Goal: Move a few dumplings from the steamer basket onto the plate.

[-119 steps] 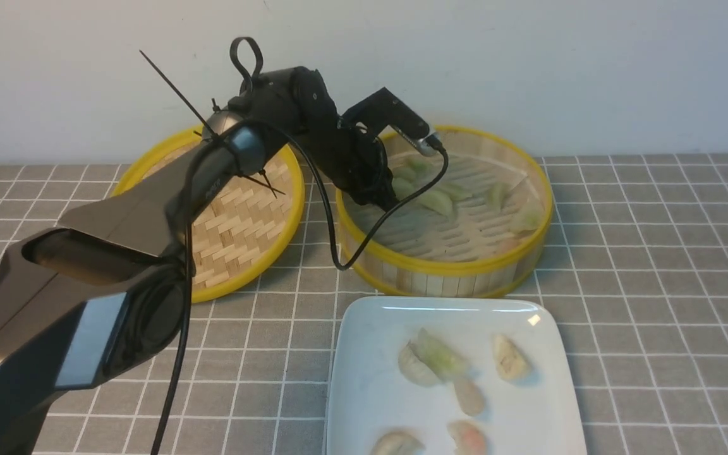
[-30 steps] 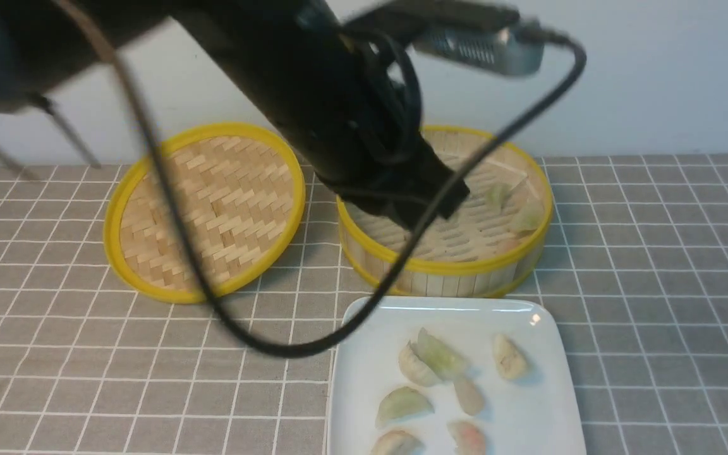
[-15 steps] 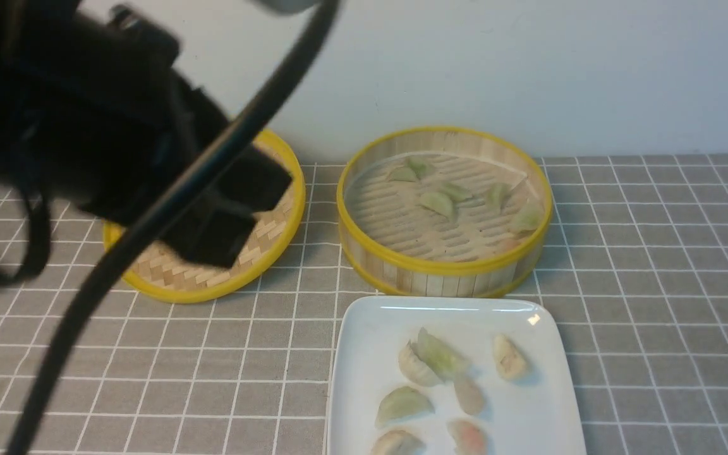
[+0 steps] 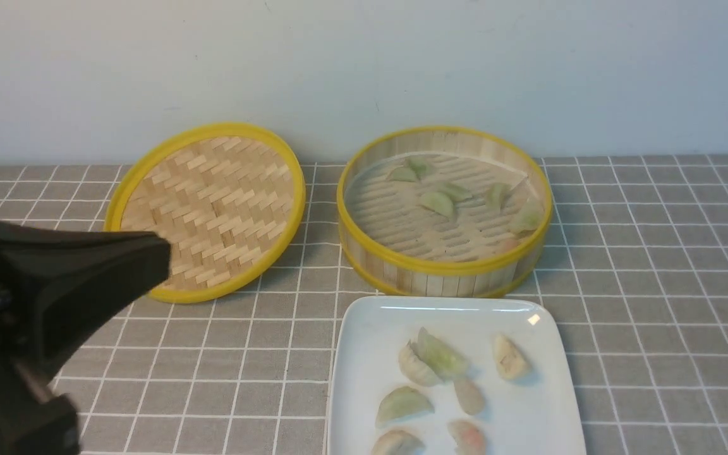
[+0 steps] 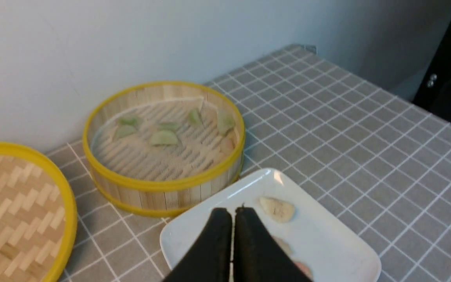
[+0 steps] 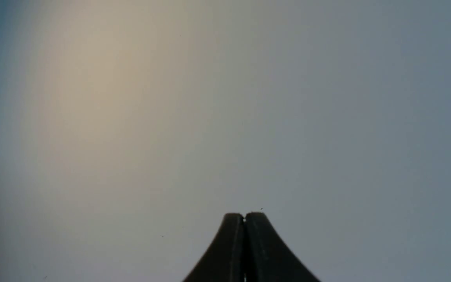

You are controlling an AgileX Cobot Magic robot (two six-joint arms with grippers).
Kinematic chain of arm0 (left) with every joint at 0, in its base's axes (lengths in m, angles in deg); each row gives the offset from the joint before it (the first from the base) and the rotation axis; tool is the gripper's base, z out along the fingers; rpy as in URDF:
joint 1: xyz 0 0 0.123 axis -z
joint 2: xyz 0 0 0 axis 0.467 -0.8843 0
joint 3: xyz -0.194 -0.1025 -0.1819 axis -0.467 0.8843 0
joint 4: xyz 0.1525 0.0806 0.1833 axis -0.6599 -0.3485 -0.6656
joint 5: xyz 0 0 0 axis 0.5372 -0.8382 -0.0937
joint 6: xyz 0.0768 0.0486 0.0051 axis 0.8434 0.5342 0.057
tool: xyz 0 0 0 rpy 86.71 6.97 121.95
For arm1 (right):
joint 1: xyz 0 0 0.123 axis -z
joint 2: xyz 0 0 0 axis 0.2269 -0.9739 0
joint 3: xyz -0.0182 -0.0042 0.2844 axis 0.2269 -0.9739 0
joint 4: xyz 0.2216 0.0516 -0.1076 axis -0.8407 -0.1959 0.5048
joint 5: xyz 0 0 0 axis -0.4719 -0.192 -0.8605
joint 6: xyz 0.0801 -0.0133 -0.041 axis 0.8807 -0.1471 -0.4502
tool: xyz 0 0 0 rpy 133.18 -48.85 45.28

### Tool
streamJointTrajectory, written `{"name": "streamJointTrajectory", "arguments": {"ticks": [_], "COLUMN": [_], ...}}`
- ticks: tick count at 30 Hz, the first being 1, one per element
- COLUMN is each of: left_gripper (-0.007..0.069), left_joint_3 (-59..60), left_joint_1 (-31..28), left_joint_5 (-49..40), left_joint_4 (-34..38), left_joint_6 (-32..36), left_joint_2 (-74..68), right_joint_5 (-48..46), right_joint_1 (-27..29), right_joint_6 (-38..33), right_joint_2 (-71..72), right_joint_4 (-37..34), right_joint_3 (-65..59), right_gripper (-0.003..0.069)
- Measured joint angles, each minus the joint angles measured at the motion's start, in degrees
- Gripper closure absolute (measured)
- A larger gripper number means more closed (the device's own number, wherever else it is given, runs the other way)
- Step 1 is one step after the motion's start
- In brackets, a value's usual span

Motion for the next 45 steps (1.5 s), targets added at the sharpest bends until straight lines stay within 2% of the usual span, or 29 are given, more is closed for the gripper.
{"name": "streamJointTrajectory", "arguments": {"ticks": [17,23,27,29,31,32,36,39,45], "left_gripper": [0.0629,0.0629,0.0629,0.0629,0.0629,0.0629,0.0629,0.0629,0.0629], "left_joint_3": [2.5,4.6,11.8,19.1,22.7,27.7,38.8,44.5,46.7], "left_joint_1": [0.0,-0.5,-6.6,-14.1,-17.0,-22.0,-30.7,-34.2,-33.7], "left_joint_5": [-0.3,0.2,5.0,8.7,10.1,11.6,12.0,11.9,9.5], "left_joint_4": [-1.1,-6.9,-9.1,-8.1,-7.8,-7.6,-7.4,-7.4,-7.7], "left_joint_6": [0.1,-0.2,-1.4,-1.7,-1.7,-1.8,-1.9,-1.9,-2.0], "left_joint_2": [3.9,5.1,10.6,16.2,19.0,22.7,31.6,35.6,36.2], "right_joint_5": [0.0,0.0,0.0,0.0,0.0,0.0,0.0,0.0,-0.2], "right_joint_1": [0.0,0.0,0.0,0.0,0.0,0.0,0.0,0.0,0.0], "right_joint_6": [0.0,0.0,0.0,0.0,0.0,0.0,0.0,0.0,0.1], "right_joint_2": [0.0,0.0,0.0,0.0,0.0,0.0,0.0,0.0,0.0], "right_joint_4": [0.0,0.0,0.0,0.0,0.0,0.0,0.0,0.0,0.0], "right_joint_3": [0.0,0.0,0.0,0.0,0.0,0.0,0.0,0.0,0.0], "right_gripper": [0.0673,0.0673,0.0673,0.0673,0.0673,0.0673,0.0673,0.0673,0.0673]}}
